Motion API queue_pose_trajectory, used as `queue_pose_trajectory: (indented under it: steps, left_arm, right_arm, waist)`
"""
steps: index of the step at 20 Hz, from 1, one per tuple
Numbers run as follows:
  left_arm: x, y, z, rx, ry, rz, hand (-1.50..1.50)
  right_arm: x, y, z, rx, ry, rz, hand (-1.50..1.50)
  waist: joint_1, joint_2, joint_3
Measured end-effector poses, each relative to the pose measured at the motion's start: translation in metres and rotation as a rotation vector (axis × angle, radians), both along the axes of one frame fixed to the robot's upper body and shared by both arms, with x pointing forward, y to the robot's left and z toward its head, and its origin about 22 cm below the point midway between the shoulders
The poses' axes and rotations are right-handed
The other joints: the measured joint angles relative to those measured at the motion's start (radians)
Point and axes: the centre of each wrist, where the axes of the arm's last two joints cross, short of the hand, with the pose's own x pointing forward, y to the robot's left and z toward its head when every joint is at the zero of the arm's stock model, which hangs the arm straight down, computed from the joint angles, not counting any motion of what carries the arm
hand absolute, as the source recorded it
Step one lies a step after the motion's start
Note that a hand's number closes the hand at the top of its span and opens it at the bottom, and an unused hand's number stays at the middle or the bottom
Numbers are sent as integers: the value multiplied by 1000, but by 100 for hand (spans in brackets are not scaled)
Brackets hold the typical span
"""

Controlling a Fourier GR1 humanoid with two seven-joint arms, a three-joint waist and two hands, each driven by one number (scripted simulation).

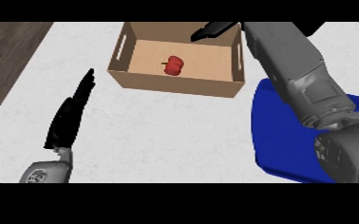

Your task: Pick the bell pepper from the tray and place it in the cardboard box

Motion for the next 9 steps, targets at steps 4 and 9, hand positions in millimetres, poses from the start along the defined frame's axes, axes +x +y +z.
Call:
queue_pose_trajectory:
  steps: [4,9]
  left_arm:
    - [-1,0,0,-1,-3,-10,0]
    - [0,-4,2,-5,-14,-23,0]
  right_arm:
    - [4,-42,10,49,15,-70,-150]
    - [3,-94,23,59,8,-99,-150]
  waist:
    - [11,9,1]
    - [26,22,3]
